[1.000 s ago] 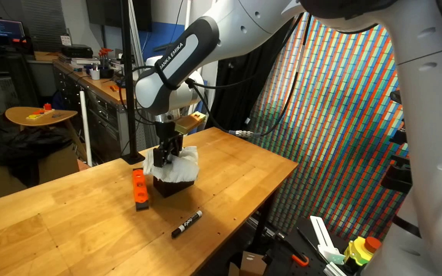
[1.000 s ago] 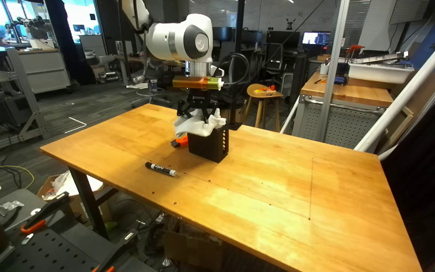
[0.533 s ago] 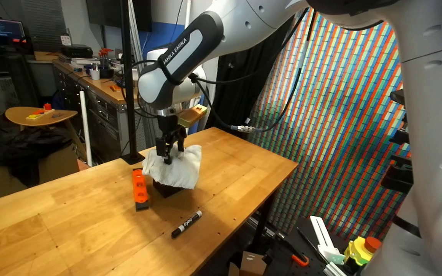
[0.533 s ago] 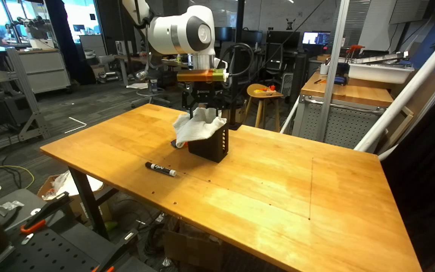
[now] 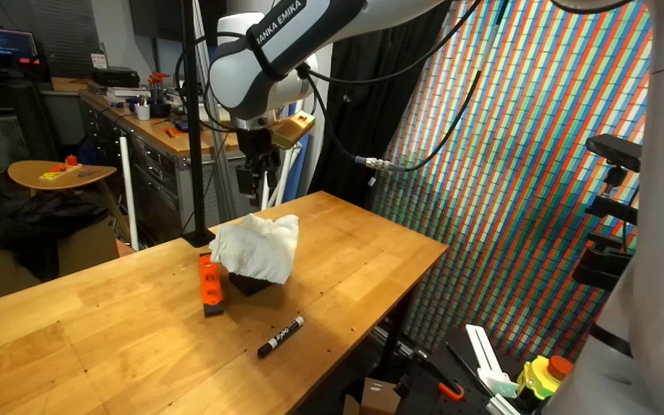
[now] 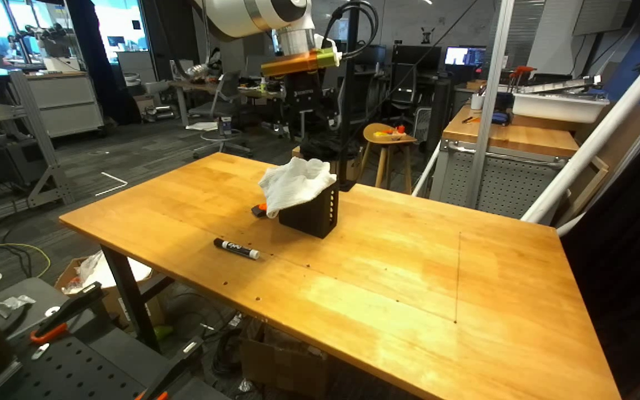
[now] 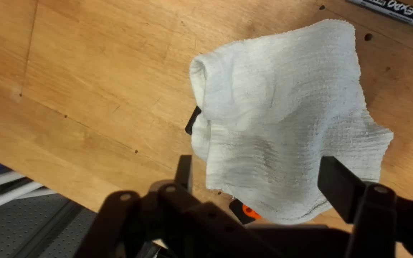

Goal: Put the white towel inside the black holder

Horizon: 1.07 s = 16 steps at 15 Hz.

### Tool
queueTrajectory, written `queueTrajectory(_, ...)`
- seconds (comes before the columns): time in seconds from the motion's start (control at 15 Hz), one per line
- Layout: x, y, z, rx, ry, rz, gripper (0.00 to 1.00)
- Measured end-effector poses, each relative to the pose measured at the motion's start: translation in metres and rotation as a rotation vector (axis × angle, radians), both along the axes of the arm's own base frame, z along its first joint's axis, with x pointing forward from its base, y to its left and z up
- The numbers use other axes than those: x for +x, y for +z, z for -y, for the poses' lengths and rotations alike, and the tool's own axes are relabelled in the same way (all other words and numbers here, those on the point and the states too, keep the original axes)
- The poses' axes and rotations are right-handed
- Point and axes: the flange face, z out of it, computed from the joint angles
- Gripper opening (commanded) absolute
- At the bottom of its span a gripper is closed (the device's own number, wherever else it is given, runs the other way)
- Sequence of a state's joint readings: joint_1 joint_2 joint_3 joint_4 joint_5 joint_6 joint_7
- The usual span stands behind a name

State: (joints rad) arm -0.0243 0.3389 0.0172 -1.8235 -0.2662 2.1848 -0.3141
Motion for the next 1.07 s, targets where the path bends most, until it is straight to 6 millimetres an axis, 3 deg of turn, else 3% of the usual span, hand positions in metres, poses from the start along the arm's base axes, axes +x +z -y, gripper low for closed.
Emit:
queueTrajectory(0.27, -0.001, 0.017, -0.012, -0.005, 0.025, 0.025, 0.28)
queueTrajectory(0.53, -0.001, 0.008, -0.022, -0.006, 0.018, 0.01, 0.0)
queueTrajectory(0.8, 0.003, -0.01, -0.026, -0.005, -0.024, -0.007, 0.0)
queueTrajectory(1.07, 0.011, -0.026, -0.013, -0.011, -0.119, -0.011, 0.0)
